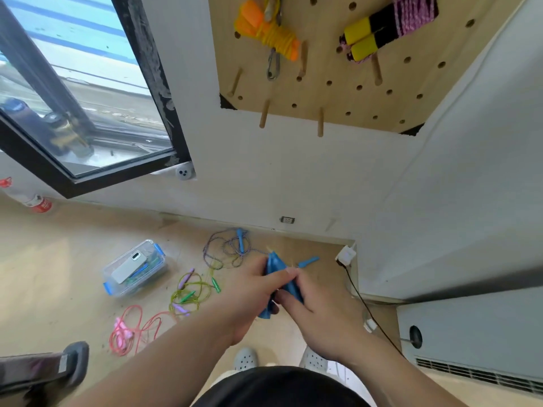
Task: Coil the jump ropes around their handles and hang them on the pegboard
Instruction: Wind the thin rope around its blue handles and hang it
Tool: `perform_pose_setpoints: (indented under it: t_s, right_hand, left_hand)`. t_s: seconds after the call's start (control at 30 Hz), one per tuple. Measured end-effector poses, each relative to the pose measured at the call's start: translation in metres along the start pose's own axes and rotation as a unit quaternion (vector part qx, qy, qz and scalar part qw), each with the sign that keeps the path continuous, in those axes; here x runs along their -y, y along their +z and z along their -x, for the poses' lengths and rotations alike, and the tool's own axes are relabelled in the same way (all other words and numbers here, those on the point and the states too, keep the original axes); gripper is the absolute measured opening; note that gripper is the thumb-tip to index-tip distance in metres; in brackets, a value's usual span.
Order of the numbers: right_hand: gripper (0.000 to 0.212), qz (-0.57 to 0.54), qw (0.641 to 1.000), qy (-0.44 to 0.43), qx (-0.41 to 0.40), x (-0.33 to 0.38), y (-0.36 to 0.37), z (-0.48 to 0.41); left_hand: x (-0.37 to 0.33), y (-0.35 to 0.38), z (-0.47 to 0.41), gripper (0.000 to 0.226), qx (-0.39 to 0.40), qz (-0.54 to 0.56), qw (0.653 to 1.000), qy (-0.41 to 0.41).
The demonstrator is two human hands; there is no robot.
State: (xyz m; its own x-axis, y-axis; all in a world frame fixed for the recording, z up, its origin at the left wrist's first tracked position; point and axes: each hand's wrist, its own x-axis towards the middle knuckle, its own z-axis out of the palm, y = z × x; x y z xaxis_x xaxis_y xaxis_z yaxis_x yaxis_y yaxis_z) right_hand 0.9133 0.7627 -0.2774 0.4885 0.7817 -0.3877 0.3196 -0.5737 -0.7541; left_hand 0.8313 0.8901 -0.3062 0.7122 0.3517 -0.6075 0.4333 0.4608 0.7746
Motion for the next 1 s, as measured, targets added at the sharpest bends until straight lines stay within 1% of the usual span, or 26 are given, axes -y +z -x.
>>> perform_pose_setpoints:
  t_s: [0.03,0.1,0.17,0.2,0.23,0.27,0.3,0.33,0.37,0.4,0.43,0.47,0.5,0.57,0.6,0.67,0.73,0.77,0.83,0.9,0.97,1.0]
  right_hand:
    - [0.006,0.035,0.999,-0.001,0.009,0.005,-0.001,0.0]
    - [0.02,0.092,0.995,-0.007,0.035,0.009,-0.001,-0.003]
    - [0.034,0.115,0.992,-0.006,0.042,0.004,-0.002,-0.009]
    - [0.039,0.113,0.993,0.0,0.021,0.001,-0.005,-0.012]
    - [0.04,0.111,0.994,0.006,-0.011,-0.003,-0.008,-0.015]
    - [0.035,0.109,0.993,-0.003,-0.045,-0.006,-0.01,-0.017]
    - [0.033,0.104,0.992,-0.023,-0.068,-0.007,-0.013,-0.02]
    - [0.045,0.1,0.992,-0.039,-0.07,-0.006,-0.015,-0.023]
    - [0.062,0.089,0.993,-0.053,-0.048,-0.005,-0.017,-0.025]
    - [0.075,0.09,0.994,-0.054,-0.01,-0.002,-0.018,-0.028]
    - [0.08,0.108,0.992,-0.058,0.029,0.001,-0.018,-0.032]
    - [0.076,0.126,0.988,-0.066,0.054,0.003,-0.017,-0.035]
    - [0.063,0.129,0.986,-0.075,0.069,0.003,-0.017,-0.038]
    - [0.02,0.092,0.992,-0.063,0.059,0.007,-0.021,-0.042]
    - [0.013,0.08,0.994,-0.055,0.045,0.009,-0.024,-0.042]
    - [0.022,0.082,0.994,-0.069,0.017,0.014,-0.032,-0.042]
    - [0.026,0.084,0.992,-0.092,0.008,0.017,-0.04,-0.039]
    - [0.027,0.073,0.993,-0.096,0.008,0.02,-0.044,-0.037]
    - [0.03,0.041,0.994,-0.097,0.002,0.025,-0.049,-0.034]
    - [0.029,0.01,0.995,-0.097,-0.017,0.026,-0.05,-0.035]
    - [0.028,0.011,0.993,-0.11,-0.048,0.026,-0.049,-0.036]
    - [0.028,0.02,0.992,-0.114,-0.059,0.026,-0.047,-0.036]
  left_hand:
    - [0.0,0.0,-0.001,0.03,-0.005,-0.019,1.0,0.002]
    - [0.0,-0.003,-0.002,0.022,-0.019,-0.074,0.997,0.009]
    - [-0.003,-0.011,-0.001,0.016,-0.015,-0.147,0.989,0.017]
    - [-0.004,-0.016,-0.001,0.014,-0.004,-0.172,0.985,0.02]
    - [-0.006,-0.02,0.0,0.013,0.006,-0.197,0.98,0.023]
    - [-0.009,-0.025,0.001,0.01,0.011,-0.233,0.972,0.027]
    - [-0.013,-0.03,0.003,0.01,0.013,-0.276,0.96,0.035]
    - [-0.016,-0.034,0.004,0.013,0.02,-0.325,0.944,0.048]
    - [-0.02,-0.037,0.006,0.018,0.037,-0.371,0.926,0.064]
    - [-0.024,-0.04,0.008,0.021,0.06,-0.412,0.906,0.081]
    - [-0.028,-0.041,0.01,0.022,0.085,-0.44,0.889,0.096]
    - [-0.031,-0.042,0.011,0.021,0.106,-0.451,0.879,0.112]
    - [-0.033,-0.042,0.012,0.019,0.121,-0.451,0.876,0.123]
    - [-0.037,-0.045,0.011,0.019,0.123,-0.447,0.876,0.137]
    - [-0.037,-0.046,0.01,0.02,0.11,-0.458,0.871,0.14]
    - [-0.036,-0.051,0.007,0.023,0.06,-0.498,0.853,0.143]
    - [-0.035,-0.054,0.003,0.022,0.006,-0.532,0.834,0.147]
    - [-0.034,-0.055,0.001,0.02,-0.013,-0.531,0.834,0.148]
    - [-0.036,-0.054,-0.001,0.018,-0.043,-0.495,0.855,0.15]
    - [-0.042,-0.053,-0.001,0.013,-0.05,-0.415,0.897,0.146]
    - [-0.048,-0.049,0.003,0.012,-0.027,-0.304,0.944,0.129]
    - [-0.051,-0.048,0.005,0.012,-0.013,-0.256,0.959,0.123]
